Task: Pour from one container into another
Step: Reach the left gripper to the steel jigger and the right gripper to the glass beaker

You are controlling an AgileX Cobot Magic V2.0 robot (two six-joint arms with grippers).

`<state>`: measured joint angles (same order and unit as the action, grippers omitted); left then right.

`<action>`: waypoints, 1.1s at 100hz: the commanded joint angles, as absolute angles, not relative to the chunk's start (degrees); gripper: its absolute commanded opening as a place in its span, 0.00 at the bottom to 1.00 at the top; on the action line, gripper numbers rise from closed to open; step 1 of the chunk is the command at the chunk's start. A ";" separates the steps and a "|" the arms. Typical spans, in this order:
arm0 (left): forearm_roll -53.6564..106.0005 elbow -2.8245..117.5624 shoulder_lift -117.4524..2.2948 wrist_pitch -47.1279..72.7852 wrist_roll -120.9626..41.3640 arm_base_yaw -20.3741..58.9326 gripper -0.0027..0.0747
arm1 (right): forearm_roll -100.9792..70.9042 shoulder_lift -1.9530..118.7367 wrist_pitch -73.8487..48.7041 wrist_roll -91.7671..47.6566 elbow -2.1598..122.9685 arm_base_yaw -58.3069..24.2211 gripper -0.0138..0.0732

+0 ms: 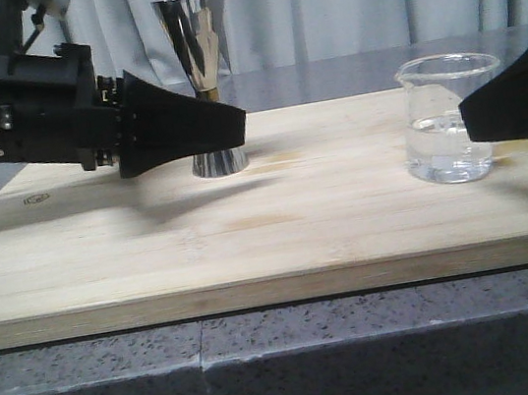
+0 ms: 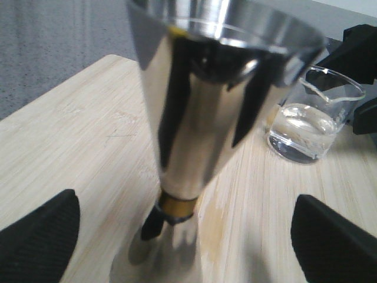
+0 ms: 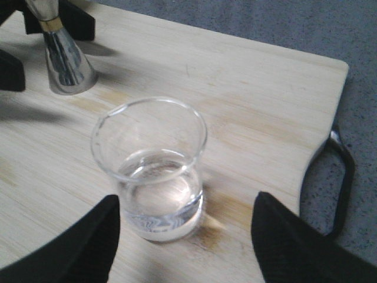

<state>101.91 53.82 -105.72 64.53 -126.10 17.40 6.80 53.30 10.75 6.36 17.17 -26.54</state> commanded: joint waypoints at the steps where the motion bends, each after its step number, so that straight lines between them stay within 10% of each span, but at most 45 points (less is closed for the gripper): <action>1: 105.97 56.81 -104.20 68.17 -126.19 18.77 0.87 | 7.58 53.18 15.69 6.10 18.53 -26.63 0.66; 110: 105.97 59.64 -104.46 68.02 -126.23 19.93 0.01 | 9.30 62.28 27.78 6.32 18.53 -26.63 0.66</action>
